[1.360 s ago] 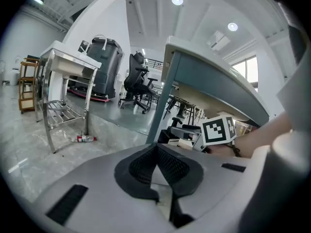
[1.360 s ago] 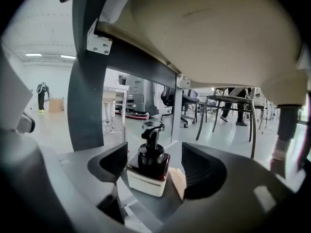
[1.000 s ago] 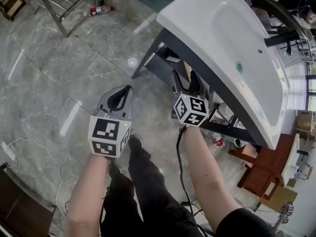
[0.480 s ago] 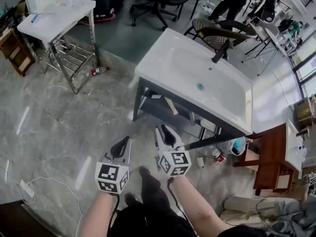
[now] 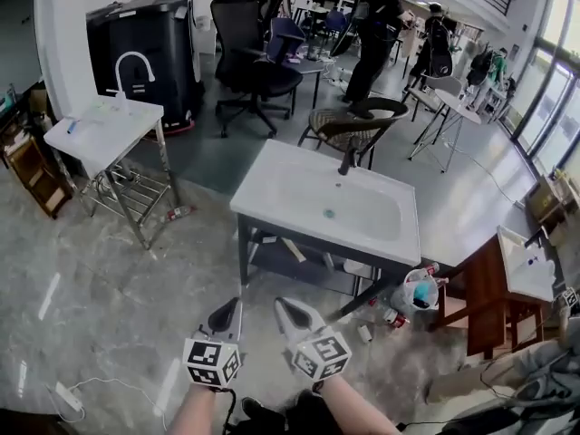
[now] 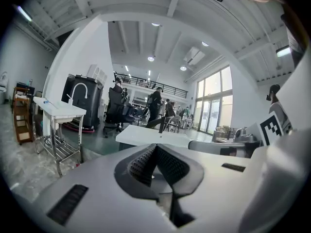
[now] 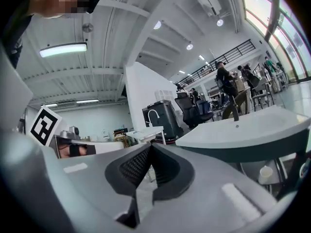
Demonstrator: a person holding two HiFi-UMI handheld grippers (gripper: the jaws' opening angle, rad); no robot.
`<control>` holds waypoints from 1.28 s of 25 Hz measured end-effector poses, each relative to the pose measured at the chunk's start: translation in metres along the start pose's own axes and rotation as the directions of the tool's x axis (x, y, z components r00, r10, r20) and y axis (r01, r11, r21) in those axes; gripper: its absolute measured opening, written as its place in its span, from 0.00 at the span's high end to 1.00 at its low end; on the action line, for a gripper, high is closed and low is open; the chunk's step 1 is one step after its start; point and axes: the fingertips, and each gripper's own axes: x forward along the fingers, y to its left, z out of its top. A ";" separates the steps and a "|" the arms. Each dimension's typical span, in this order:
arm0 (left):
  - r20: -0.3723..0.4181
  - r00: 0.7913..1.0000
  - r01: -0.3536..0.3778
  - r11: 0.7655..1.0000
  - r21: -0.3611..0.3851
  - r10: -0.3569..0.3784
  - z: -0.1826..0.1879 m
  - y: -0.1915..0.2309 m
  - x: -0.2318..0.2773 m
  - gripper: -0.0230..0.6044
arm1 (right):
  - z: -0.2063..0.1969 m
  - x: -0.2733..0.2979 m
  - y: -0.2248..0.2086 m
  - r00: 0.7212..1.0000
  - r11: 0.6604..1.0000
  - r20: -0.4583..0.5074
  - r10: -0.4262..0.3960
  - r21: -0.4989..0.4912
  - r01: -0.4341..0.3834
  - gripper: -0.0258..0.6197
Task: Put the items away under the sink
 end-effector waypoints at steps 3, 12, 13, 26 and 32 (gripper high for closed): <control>0.026 1.000 -0.007 1.000 0.004 0.007 0.017 -0.019 -0.014 0.95 | 0.021 -0.024 0.003 1.000 1.000 0.020 0.011 -0.024 -0.011 0.96; 0.085 0.996 -0.036 0.999 -0.005 0.036 0.040 -0.103 -0.060 0.95 | 0.041 -0.115 -0.015 1.000 0.999 0.013 0.026 -0.026 -0.026 0.96; 0.082 0.996 -0.031 1.000 -0.002 0.031 0.038 -0.115 -0.063 0.95 | 0.041 -0.126 -0.018 1.000 1.000 0.020 0.019 -0.014 -0.019 0.96; 0.082 0.996 0.020 0.998 0.053 -0.024 0.021 -0.240 -0.110 0.95 | 0.049 -0.252 -0.008 0.995 0.998 0.080 0.052 -0.046 -0.048 0.96; 0.095 0.995 0.029 0.999 0.043 -0.033 0.018 -0.279 -0.121 0.95 | 0.057 -0.283 -0.013 0.994 0.995 0.084 0.064 -0.083 -0.057 0.96</control>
